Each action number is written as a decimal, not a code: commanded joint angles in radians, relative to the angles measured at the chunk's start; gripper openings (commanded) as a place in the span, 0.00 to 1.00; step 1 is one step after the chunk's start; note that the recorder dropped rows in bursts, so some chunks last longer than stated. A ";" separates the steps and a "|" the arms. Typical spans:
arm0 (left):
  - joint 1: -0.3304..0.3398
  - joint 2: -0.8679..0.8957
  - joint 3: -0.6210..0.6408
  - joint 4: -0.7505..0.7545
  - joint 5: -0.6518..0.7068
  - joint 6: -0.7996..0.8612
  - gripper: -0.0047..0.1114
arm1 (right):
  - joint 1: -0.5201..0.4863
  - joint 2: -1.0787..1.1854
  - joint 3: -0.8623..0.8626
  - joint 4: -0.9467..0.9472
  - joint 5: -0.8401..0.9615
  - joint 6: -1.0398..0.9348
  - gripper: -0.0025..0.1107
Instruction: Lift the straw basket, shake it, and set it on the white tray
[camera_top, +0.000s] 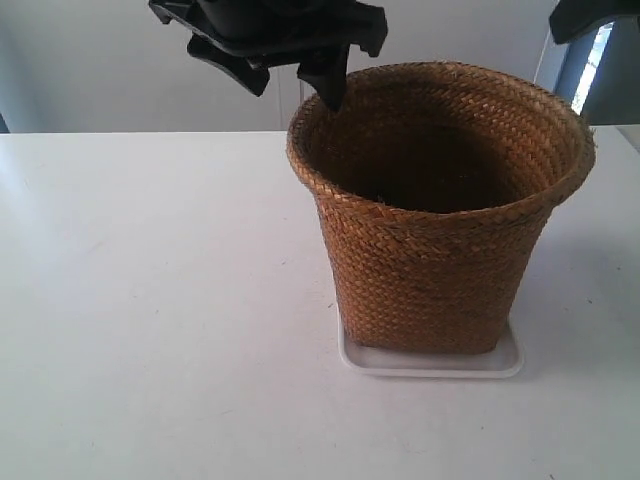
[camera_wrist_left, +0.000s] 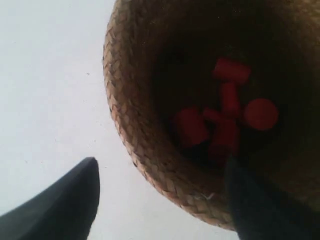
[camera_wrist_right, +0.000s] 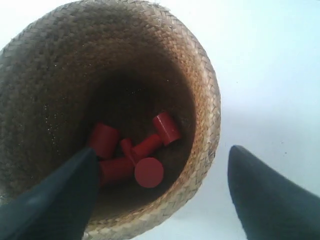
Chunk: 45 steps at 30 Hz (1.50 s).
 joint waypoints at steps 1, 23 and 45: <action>-0.064 -0.025 0.000 0.050 0.039 0.019 0.67 | -0.004 -0.049 0.000 -0.004 0.044 0.004 0.60; -0.222 -0.112 0.000 0.100 0.105 0.150 0.12 | -0.004 -0.536 0.460 0.025 -0.139 0.011 0.44; -0.222 -0.353 0.318 0.015 -0.171 0.191 0.04 | -0.004 -0.667 0.623 0.025 -0.127 0.011 0.19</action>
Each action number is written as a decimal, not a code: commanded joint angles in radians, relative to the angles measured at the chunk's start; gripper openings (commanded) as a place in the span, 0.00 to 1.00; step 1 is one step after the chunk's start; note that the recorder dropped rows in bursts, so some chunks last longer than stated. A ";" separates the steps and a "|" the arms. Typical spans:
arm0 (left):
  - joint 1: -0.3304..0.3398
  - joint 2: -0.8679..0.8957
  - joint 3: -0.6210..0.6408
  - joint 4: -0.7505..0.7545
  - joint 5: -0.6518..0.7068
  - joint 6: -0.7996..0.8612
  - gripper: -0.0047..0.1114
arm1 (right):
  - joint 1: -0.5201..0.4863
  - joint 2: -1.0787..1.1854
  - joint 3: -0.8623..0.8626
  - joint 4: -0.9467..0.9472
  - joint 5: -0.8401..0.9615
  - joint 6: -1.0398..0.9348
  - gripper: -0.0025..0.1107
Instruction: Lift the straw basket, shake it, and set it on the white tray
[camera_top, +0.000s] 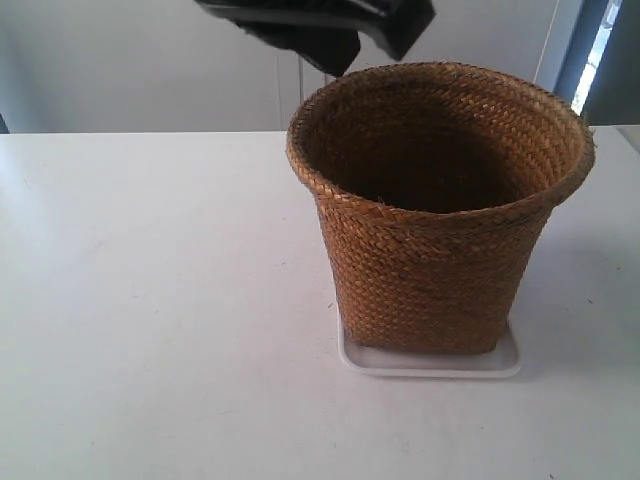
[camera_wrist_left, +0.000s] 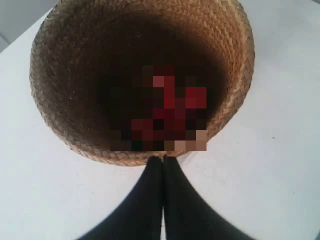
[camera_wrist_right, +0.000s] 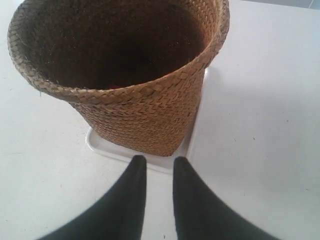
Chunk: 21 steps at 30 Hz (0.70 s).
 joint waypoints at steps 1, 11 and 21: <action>-0.005 -0.102 0.161 -0.037 -0.100 -0.002 0.04 | -0.004 -0.005 0.005 0.005 0.003 0.003 0.19; -0.005 -0.247 0.478 -0.050 -0.353 -0.088 0.04 | -0.002 -0.005 0.005 0.058 0.011 0.004 0.19; -0.005 -0.310 0.632 -0.077 -0.408 -0.161 0.04 | -0.002 -0.005 0.005 0.058 0.009 0.004 0.19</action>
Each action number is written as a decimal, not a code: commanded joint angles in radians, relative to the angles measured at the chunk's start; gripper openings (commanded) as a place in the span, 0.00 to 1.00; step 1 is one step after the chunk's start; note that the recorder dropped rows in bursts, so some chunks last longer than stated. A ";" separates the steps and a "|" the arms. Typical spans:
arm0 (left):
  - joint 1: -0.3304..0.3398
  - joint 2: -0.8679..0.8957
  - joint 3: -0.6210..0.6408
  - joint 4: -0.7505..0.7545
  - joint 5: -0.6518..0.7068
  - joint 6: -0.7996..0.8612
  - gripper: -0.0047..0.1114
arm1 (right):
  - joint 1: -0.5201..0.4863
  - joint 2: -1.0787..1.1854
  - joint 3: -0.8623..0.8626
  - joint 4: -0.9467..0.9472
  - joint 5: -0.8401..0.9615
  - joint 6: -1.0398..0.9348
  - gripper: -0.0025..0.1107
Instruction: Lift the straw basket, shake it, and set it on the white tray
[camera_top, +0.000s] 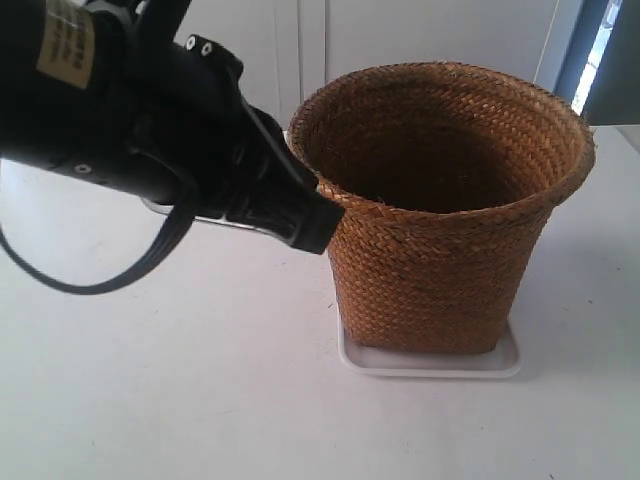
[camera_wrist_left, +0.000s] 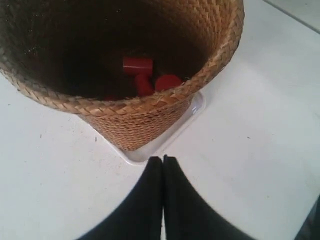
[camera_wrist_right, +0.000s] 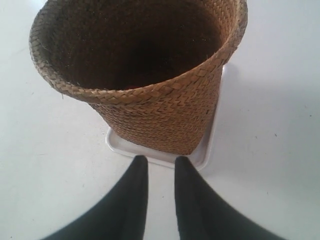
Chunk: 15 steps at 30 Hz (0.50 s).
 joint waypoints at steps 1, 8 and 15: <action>-0.005 -0.027 0.010 -0.048 0.087 -0.013 0.04 | -0.002 -0.004 0.005 0.003 -0.002 -0.002 0.19; -0.005 -0.027 0.010 -0.044 0.203 -0.001 0.04 | -0.002 -0.004 0.005 0.003 -0.002 -0.002 0.19; -0.005 -0.027 0.010 -0.021 0.183 0.012 0.04 | -0.002 -0.004 0.005 0.003 -0.002 -0.002 0.19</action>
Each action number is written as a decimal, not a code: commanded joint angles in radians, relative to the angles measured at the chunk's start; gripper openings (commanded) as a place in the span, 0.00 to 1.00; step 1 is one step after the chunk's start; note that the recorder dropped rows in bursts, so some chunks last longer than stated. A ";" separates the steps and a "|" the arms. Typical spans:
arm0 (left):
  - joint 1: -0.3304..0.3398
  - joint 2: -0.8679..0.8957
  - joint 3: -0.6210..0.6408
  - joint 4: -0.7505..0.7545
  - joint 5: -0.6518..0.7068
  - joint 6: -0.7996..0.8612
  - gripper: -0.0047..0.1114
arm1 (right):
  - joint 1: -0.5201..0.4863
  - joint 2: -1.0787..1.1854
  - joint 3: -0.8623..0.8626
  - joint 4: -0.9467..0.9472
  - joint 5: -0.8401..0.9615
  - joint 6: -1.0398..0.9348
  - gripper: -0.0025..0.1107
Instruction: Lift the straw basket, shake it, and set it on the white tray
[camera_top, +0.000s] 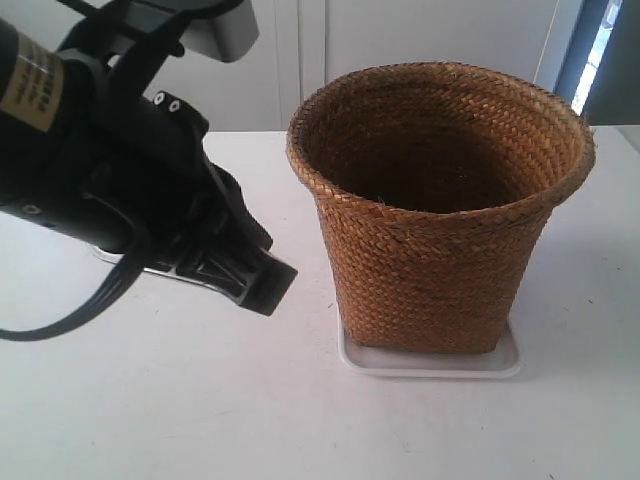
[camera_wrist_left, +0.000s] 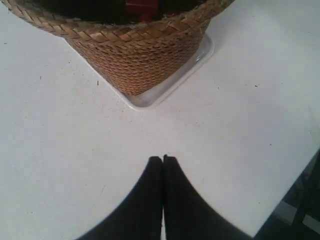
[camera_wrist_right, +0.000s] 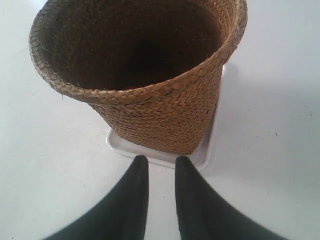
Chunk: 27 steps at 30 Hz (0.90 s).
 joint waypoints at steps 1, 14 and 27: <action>0.006 -0.010 0.002 0.034 -0.001 0.026 0.04 | -0.002 -0.004 0.005 0.003 -0.002 -0.002 0.19; 0.397 -0.075 0.190 -0.097 -0.212 0.048 0.04 | -0.002 -0.004 0.005 0.007 -0.002 -0.002 0.19; 0.836 -0.488 0.477 -0.132 -0.256 0.180 0.04 | -0.002 -0.004 0.005 0.007 -0.002 -0.002 0.19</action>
